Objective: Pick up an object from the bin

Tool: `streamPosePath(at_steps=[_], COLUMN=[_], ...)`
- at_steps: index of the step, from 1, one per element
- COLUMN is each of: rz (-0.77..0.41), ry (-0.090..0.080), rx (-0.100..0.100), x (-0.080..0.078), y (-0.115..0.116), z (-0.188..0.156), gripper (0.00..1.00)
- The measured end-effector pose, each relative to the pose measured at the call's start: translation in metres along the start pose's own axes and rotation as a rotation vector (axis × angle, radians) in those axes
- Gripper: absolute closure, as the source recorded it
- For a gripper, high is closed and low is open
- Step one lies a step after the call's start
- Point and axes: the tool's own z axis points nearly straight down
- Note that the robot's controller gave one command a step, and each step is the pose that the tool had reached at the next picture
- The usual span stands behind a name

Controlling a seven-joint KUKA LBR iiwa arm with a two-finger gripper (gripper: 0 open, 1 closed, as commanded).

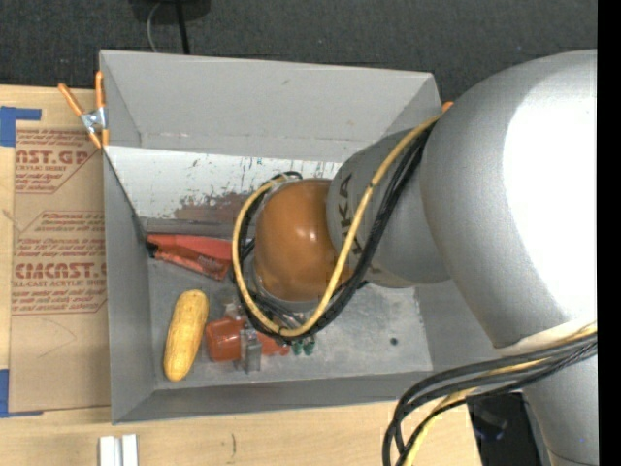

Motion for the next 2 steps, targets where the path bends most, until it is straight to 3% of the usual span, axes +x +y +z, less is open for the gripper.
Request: streamPosePath(at_steps=[1,2], rz=[-0.544,-0.544], ry=[-0.006,-0.005], rx=[-0.001,-0.001], x=[-0.0066,-0.0064], y=[0.0402,0.0401], z=[-0.1102,-0.1099], gripper=[1.00,1.00])
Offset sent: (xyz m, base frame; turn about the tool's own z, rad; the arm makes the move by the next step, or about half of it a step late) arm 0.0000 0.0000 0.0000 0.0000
